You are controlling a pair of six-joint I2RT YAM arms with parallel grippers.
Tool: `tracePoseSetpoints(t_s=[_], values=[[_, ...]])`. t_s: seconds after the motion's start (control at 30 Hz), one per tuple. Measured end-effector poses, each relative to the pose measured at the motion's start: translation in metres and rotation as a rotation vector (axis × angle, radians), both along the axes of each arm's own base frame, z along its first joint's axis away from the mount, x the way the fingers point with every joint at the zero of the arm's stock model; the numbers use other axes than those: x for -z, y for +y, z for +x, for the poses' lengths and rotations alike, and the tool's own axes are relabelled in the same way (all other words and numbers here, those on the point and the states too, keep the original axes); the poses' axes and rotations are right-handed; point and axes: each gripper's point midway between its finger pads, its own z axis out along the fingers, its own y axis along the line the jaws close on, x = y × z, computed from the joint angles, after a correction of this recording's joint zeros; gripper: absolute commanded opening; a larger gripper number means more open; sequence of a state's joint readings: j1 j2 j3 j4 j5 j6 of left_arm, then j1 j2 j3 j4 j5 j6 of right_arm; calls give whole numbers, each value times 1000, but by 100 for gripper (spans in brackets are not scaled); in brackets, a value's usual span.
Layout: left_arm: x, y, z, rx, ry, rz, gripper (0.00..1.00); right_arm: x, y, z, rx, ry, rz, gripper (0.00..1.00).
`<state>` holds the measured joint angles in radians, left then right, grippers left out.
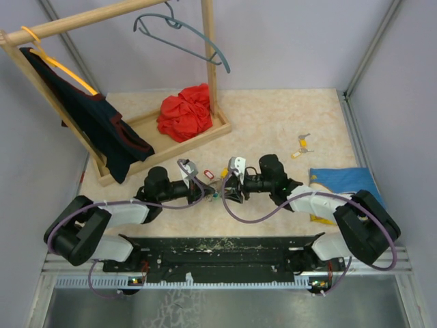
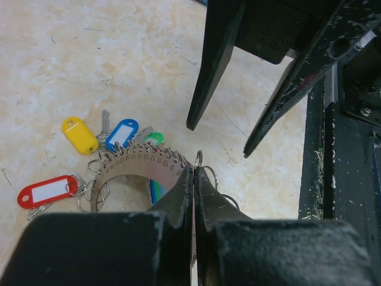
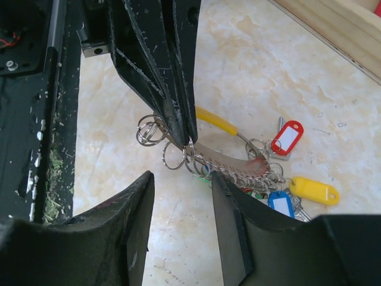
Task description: Put the keys on the keyring
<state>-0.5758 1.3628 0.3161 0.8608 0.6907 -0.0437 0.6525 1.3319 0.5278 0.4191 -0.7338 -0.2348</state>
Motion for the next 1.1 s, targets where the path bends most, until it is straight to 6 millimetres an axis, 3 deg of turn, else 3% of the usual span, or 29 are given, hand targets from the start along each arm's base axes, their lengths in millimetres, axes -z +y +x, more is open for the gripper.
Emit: tracePoseSetpoints(t_s=[0.2, 0.43, 0.87, 1.03, 1.1], values=[[-1, 0, -5, 35, -38, -3, 0, 4, 4, 7, -43, -46, 8, 38], [-3, -1, -6, 57, -77, -4, 0, 6, 11, 6, -101, -83, 33, 20], [-5, -2, -10, 97, -118, -8, 0, 5, 16, 2, -151, -82, 46, 13], [-7, -3, -11, 113, -143, -12, 0, 4, 17, 3, -158, -85, 50, 0], [-7, -3, -12, 118, -149, -13, 8, 4, 17, 3, -162, -90, 47, 0]])
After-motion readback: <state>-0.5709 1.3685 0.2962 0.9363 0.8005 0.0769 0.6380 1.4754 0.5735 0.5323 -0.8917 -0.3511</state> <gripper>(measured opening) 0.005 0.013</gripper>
